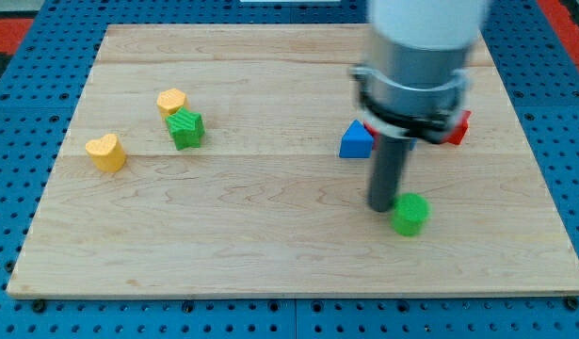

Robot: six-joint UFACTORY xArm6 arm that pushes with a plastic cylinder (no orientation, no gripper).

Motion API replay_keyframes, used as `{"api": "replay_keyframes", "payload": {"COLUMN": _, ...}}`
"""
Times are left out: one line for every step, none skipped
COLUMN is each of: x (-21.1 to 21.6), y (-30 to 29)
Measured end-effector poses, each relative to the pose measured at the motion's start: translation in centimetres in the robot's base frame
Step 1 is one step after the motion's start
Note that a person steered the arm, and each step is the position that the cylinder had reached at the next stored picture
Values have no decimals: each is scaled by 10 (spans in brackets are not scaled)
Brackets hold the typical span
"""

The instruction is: Move the green star towards the green circle

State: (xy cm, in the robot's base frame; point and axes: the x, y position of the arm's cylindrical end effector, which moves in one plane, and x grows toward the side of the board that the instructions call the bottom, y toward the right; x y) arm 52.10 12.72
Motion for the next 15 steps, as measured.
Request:
{"api": "replay_keyframes", "payload": {"x": 7, "y": -2}}
{"api": "replay_keyframes", "payload": {"x": 4, "y": -112}}
{"api": "replay_keyframes", "payload": {"x": -7, "y": -211}}
{"api": "replay_keyframes", "payload": {"x": -56, "y": -234}}
{"api": "replay_keyframes", "payload": {"x": -81, "y": -272}}
{"api": "replay_keyframes", "payload": {"x": -99, "y": -321}}
{"api": "replay_keyframes", "payload": {"x": -120, "y": -297}}
{"api": "replay_keyframes", "payload": {"x": -82, "y": -180}}
{"api": "replay_keyframes", "payload": {"x": -53, "y": -118}}
{"api": "replay_keyframes", "payload": {"x": -78, "y": -198}}
{"api": "replay_keyframes", "payload": {"x": -115, "y": -234}}
{"api": "replay_keyframes", "payload": {"x": -124, "y": -168}}
{"api": "replay_keyframes", "payload": {"x": -82, "y": -83}}
{"api": "replay_keyframes", "payload": {"x": -46, "y": -13}}
{"api": "replay_keyframes", "payload": {"x": -30, "y": 24}}
